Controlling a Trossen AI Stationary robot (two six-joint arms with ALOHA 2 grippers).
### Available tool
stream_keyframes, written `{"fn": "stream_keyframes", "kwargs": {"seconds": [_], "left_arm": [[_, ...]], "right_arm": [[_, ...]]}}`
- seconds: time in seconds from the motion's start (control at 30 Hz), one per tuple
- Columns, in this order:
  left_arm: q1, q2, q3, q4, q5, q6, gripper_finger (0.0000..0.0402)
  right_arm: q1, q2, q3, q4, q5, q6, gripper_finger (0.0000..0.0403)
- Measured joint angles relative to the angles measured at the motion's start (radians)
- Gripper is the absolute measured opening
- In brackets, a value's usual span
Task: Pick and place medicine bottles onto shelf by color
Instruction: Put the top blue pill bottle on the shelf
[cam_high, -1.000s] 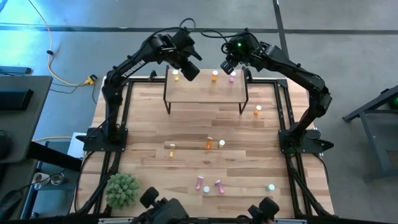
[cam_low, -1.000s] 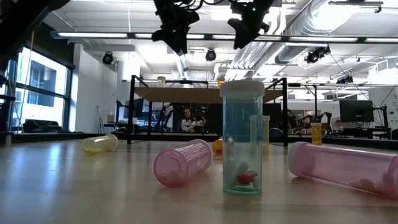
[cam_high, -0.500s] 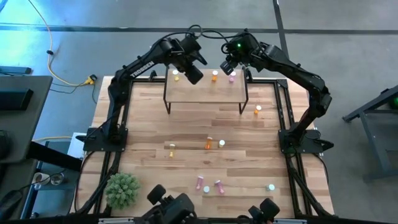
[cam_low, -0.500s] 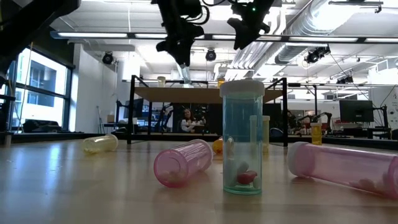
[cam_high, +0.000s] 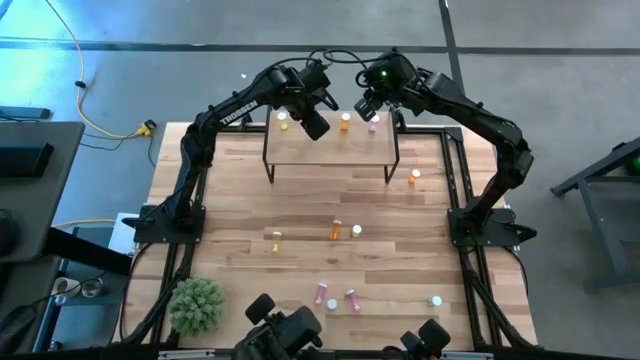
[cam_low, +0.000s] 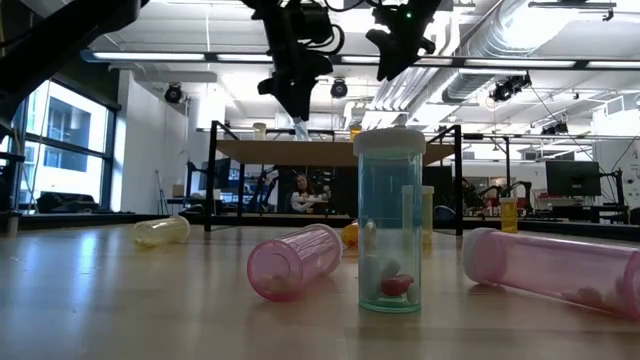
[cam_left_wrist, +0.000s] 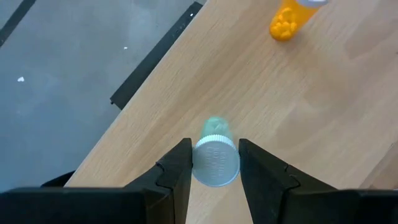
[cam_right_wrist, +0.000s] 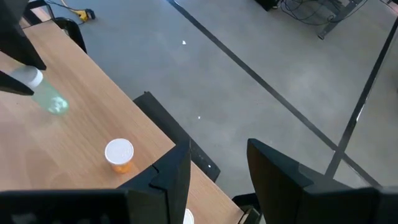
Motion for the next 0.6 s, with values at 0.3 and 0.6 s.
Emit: {"fn": "stream_keyframes", "kwargs": {"seconds": [0.3, 0.6], "left_arm": [[0.003, 0.019, 0.000, -0.005, 0.004, 0.018, 0.0109], [0.002, 0.020, 0.000, -0.002, 0.000, 0.018, 0.0111]], "right_arm": [[0.000, 0.000, 0.000, 0.000, 0.000, 0.000, 0.0149], [0.000, 0.000, 0.000, 0.000, 0.000, 0.000, 0.0149]]}}
